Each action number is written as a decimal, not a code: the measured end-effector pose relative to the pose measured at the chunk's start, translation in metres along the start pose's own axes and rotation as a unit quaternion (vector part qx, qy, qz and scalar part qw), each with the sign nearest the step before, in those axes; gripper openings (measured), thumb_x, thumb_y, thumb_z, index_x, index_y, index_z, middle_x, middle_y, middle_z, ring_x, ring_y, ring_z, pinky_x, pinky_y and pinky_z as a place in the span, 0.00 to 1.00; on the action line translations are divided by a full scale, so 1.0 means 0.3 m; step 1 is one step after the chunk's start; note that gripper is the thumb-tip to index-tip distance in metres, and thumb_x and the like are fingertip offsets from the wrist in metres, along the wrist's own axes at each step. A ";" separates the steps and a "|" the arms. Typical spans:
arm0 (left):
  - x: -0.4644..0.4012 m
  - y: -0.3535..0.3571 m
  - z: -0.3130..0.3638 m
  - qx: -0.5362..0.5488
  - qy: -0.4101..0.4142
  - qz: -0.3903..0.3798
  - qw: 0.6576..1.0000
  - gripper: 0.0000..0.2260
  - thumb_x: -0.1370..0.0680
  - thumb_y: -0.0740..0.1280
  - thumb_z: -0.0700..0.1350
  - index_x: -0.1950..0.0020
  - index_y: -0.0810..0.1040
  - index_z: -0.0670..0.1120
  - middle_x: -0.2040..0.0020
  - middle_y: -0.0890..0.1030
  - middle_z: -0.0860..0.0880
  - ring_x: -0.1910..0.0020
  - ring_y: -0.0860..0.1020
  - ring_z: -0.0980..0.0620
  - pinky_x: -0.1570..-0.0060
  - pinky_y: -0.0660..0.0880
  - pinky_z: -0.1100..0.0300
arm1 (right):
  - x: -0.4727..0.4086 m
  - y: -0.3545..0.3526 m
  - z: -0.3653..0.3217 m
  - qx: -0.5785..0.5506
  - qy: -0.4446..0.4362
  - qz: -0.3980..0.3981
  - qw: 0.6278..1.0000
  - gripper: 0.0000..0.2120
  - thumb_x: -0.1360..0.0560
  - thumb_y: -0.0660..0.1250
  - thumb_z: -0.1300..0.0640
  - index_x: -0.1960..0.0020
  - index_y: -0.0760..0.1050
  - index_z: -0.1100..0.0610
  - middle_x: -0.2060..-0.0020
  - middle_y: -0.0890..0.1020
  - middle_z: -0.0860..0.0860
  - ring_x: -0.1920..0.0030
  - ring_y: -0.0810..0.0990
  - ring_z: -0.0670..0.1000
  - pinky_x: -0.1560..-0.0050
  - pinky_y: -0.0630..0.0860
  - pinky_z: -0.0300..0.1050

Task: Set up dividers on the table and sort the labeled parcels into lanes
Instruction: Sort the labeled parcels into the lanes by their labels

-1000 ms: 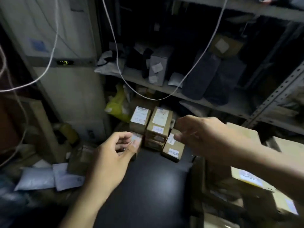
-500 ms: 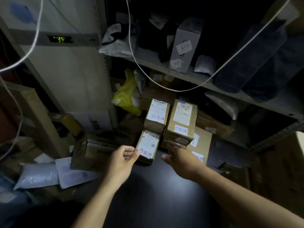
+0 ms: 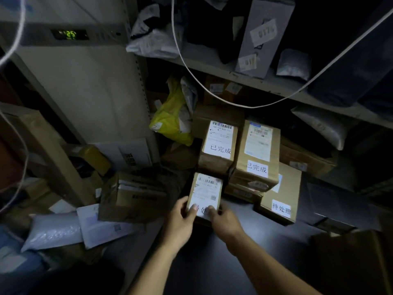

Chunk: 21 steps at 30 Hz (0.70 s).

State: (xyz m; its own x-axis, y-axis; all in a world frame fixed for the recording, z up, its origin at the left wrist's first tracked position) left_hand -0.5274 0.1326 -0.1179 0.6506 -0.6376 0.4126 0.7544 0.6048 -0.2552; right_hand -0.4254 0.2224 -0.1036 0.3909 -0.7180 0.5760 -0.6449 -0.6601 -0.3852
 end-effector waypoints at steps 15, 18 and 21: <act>0.589 -0.020 0.142 0.060 0.088 0.046 0.993 0.11 0.29 0.76 0.51 0.50 0.79 0.59 0.51 0.84 0.56 0.52 0.81 0.61 0.55 0.74 0.70 | 0.580 -0.261 0.041 -0.076 -0.077 -0.002 0.994 0.09 0.24 0.71 0.51 0.47 0.75 0.52 0.51 0.84 0.46 0.52 0.83 0.43 0.57 0.76 0.35; 0.727 0.003 0.249 0.073 0.134 0.037 0.988 0.14 0.32 0.74 0.58 0.49 0.79 0.59 0.53 0.85 0.59 0.52 0.82 0.61 0.57 0.74 0.71 | 0.724 -0.378 0.017 -0.070 -0.118 0.014 0.990 0.08 0.24 0.71 0.49 0.48 0.77 0.49 0.53 0.85 0.41 0.52 0.83 0.41 0.56 0.77 0.36; 0.866 0.048 0.336 0.075 0.178 0.037 0.980 0.15 0.32 0.71 0.62 0.49 0.78 0.60 0.50 0.84 0.56 0.50 0.81 0.60 0.52 0.74 0.62 | 0.878 -0.507 0.022 -0.095 -0.156 0.027 0.983 0.04 0.22 0.68 0.50 0.49 0.78 0.48 0.56 0.84 0.37 0.58 0.81 0.36 0.62 0.73 0.29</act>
State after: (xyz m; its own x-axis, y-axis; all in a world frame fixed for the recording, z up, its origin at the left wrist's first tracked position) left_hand -0.3562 0.0240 0.0738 0.7130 -0.6986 0.0597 0.6994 0.7027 -0.1306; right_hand -0.2200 0.1323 0.1019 0.5156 -0.8037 0.2971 -0.7700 -0.5867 -0.2509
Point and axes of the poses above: each hand's wrist, its own x-axis away from the middle knuckle, its own y-axis out of the palm, z = x × y, the point moved 1 cm from there along -x, towards the middle knuckle
